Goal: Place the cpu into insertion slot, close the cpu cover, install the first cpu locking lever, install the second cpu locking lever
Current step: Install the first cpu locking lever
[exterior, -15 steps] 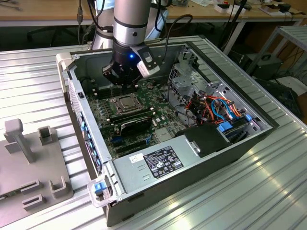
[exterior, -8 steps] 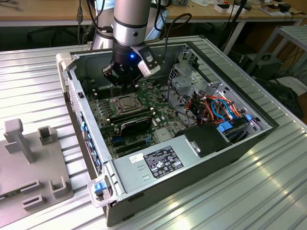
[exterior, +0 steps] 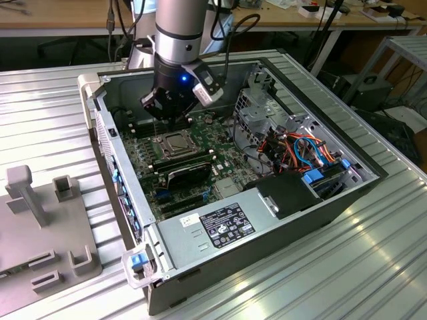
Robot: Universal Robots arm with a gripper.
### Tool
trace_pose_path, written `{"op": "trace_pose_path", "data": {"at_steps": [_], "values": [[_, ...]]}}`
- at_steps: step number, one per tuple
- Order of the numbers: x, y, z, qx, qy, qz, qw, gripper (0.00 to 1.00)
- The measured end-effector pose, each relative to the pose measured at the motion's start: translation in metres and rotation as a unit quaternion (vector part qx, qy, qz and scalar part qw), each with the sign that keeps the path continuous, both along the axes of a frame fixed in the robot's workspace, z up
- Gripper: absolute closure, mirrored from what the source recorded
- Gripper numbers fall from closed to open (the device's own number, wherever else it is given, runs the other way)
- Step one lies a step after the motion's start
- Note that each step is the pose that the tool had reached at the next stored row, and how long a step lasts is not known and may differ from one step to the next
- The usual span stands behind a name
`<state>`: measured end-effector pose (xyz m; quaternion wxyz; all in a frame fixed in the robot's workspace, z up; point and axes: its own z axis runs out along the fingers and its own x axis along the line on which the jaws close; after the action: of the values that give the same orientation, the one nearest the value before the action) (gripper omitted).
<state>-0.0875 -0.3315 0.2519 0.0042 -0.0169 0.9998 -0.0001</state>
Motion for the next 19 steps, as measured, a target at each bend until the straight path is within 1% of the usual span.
{"op": "trace_pose_path", "data": {"at_steps": [5, 9, 12, 14, 16, 19], "values": [[-0.0116, 0.0000, 0.0005, 0.0001, 0.0000, 0.003, 0.99999, 0.89], [-0.0203, 0.0000, 0.0048, 0.0003, -0.0003, 0.003, 0.99999, 0.89], [-0.0285, 0.0004, 0.0059, 0.0002, -0.0005, 0.003, 0.99999, 0.89], [-0.0320, 0.0011, 0.0059, 0.0004, -0.0005, 0.003, 0.99999, 0.89], [-0.0335, 0.0021, 0.0059, 0.0010, -0.0006, 0.003, 0.99999, 0.89], [-0.0346, 0.0055, 0.0058, 0.0015, -0.0005, 0.003, 0.99999, 0.89]]}}
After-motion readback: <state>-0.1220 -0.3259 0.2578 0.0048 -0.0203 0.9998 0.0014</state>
